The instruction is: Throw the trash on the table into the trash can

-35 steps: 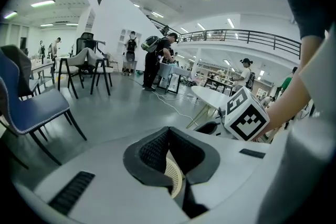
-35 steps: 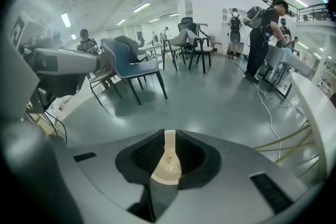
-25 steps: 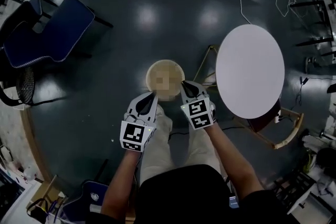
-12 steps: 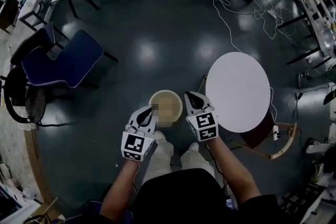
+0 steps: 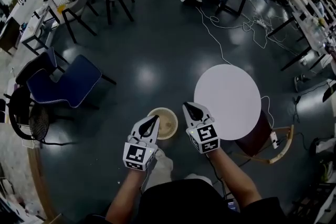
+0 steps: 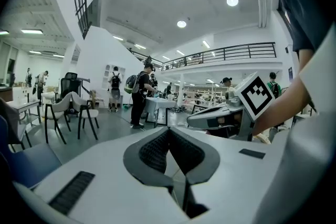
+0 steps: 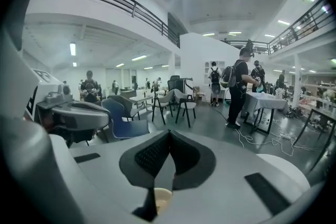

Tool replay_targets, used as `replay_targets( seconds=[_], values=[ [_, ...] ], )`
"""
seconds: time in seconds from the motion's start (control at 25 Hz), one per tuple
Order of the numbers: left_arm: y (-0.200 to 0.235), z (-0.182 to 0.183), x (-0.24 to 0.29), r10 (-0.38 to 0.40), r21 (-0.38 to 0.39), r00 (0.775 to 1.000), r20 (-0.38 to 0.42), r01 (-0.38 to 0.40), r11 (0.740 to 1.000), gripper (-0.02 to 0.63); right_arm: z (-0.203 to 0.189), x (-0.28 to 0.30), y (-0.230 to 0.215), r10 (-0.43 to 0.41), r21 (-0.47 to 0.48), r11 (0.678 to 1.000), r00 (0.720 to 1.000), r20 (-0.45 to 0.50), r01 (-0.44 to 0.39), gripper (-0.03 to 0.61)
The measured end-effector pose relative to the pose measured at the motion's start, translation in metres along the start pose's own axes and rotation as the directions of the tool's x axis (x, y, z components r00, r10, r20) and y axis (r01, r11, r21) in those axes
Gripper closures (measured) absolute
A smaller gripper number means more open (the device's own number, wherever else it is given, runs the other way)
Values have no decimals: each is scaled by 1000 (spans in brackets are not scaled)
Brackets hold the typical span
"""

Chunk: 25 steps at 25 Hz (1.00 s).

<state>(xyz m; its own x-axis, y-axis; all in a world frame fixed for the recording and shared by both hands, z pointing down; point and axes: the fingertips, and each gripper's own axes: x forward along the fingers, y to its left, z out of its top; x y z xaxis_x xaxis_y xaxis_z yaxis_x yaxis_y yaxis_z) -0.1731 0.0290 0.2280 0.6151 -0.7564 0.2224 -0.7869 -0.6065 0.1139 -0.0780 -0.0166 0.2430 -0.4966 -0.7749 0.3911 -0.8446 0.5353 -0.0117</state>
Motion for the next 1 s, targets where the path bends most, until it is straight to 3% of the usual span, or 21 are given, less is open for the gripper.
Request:
replay_targets(
  seconds=[0.6, 1.0],
  values=[
    [-135, 49, -11, 70, 60, 994, 88, -75, 995, 598, 13, -142, -25, 87, -23, 996, 987, 134, -84, 560],
    [-222, 68, -32, 99, 121, 986, 135, -116, 986, 598, 2, -242, -43, 87, -36, 996, 976, 199, -81, 560]
  ],
)
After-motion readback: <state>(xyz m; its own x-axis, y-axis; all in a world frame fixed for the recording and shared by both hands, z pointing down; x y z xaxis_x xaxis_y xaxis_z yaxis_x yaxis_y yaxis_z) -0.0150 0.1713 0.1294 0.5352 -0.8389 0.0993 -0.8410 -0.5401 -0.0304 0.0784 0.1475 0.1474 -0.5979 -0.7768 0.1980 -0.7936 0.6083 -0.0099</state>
